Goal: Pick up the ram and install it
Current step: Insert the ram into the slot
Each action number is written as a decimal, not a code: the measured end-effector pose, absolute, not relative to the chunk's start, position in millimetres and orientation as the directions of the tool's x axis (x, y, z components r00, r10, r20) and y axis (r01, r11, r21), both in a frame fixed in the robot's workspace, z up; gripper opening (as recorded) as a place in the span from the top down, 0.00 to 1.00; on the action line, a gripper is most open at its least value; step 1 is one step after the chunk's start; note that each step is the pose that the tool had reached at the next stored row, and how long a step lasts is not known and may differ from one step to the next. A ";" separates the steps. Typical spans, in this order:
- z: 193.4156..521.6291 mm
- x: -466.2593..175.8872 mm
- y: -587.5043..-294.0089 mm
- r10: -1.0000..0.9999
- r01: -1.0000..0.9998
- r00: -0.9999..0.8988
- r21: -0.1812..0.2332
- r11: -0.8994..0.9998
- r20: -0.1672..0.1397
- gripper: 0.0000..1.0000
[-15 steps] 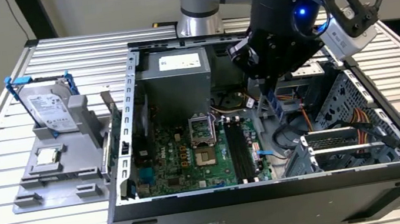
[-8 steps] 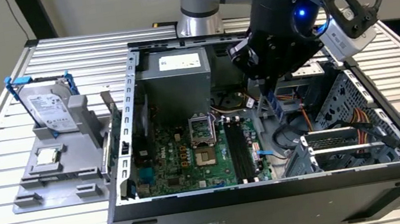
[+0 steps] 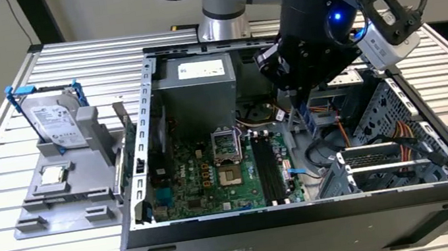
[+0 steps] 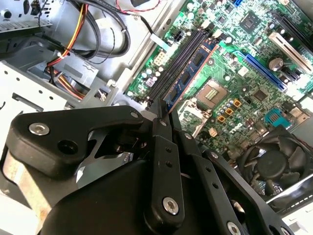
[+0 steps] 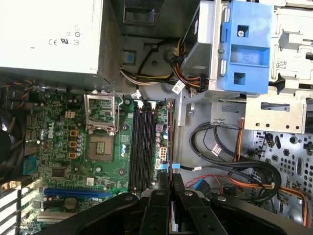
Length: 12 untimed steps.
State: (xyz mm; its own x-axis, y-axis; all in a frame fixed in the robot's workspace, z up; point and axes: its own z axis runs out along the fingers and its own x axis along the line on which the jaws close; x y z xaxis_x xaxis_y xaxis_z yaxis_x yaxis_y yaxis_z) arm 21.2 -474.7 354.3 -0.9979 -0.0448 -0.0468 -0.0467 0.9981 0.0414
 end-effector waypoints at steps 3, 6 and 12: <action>354.1 21.2 -474.7 -0.045 -0.047 -0.998 0.041 0.998 -0.047 1.00; 352.6 21.2 -474.7 -0.045 -0.047 -0.998 0.041 0.998 -0.047 1.00; 347.8 21.2 -474.7 -0.045 -0.047 -0.998 0.041 0.998 -0.047 1.00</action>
